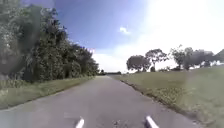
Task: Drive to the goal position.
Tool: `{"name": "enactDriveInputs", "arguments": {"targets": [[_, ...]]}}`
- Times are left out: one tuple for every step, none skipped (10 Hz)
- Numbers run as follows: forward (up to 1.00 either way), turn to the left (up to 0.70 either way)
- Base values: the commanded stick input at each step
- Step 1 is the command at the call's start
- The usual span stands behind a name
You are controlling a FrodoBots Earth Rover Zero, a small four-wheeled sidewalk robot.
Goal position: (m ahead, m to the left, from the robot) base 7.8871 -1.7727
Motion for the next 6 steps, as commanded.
{"name": "enactDriveInputs", "arguments": {"targets": [[0.7,0.24],[0.7,0.0],[0.7,0.0],[0.7,0.0],[0.7,0.0],[0.7,0.0]]}}
